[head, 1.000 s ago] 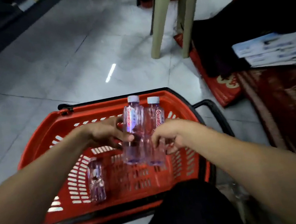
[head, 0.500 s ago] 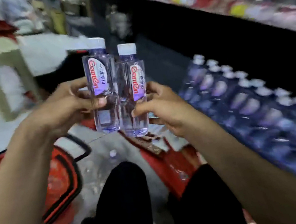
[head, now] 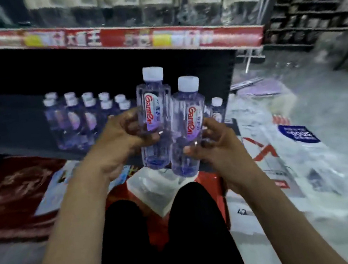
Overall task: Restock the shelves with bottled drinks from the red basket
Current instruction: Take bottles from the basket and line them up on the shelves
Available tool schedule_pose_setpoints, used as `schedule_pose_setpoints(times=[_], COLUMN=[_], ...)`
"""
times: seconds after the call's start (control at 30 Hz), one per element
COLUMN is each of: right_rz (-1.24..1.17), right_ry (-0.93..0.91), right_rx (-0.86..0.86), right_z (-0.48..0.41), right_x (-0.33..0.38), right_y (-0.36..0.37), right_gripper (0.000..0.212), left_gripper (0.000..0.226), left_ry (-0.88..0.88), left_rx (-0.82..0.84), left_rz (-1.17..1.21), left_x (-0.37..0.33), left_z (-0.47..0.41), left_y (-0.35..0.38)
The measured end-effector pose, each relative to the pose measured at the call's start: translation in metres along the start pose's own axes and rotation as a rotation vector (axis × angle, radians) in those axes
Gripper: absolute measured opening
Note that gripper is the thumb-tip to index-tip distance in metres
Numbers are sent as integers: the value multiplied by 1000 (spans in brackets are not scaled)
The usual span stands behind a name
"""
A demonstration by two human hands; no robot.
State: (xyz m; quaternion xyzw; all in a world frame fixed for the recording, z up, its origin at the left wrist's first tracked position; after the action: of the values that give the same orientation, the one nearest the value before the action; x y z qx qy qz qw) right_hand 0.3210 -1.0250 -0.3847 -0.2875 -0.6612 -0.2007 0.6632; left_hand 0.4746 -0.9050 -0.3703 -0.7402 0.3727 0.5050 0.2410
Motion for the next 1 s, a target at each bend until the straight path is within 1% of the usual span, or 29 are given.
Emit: schedule_pose_setpoints(times=[0.07,0.1,0.17,0.27,0.33,0.4,0.57,0.67,0.8,0.9,1.0], right_rz=[28,24,28,83,82,65,36,18,34,48,76], right_ry=[4,18,40,35,32,46,49,62,87,107,113], right_rx=[-86,-128,-198,-304,-374,-416,-479,-527,-524,-525,-516], right_z=[5,7,6,2,-2,-8,-28,-44,-67,-85,-105], right_x=[-9,-13,-21,-35,-46,-57,-78,-92,-104,-111,-116], right_y=[-24,-37,-58,-85,-104,-120,-147,-160,-172,-181,-187], right_gripper=[41,45,51,55,55,56,56,54,51,53,50], left_gripper=[66,66,59,52,53,59,54,51,67,67,67], left_ry=[-26,-30,-32,-11,6,19,57,71,112,132,131], left_rx=[23,42,70,78,53,14,-110,-195,-286,-361,-355], left_rz=[22,13,-12,-45,-81,-131,-276,-323,-488,-554,-591], left_x=[10,15,26,43,55,70,105,117,133,141,154], left_z=[-8,-13,-23,-36,-45,-52,-65,-69,-76,-82,-78], left_y=[24,37,59,90,112,131,167,184,196,196,198])
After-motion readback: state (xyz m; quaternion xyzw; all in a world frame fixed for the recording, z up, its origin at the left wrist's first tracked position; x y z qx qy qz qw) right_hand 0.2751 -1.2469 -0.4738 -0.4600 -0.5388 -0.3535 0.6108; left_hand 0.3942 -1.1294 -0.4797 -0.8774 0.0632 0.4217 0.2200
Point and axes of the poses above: each hand's wrist, its own z-axis away from the middle knuckle, its own y-axis out of the palm, x = y × z, the point moved 6 cm from there along -z, towards the middle knuckle, and after that the axes turned 11 degrees about y, right-handed, at the moved point
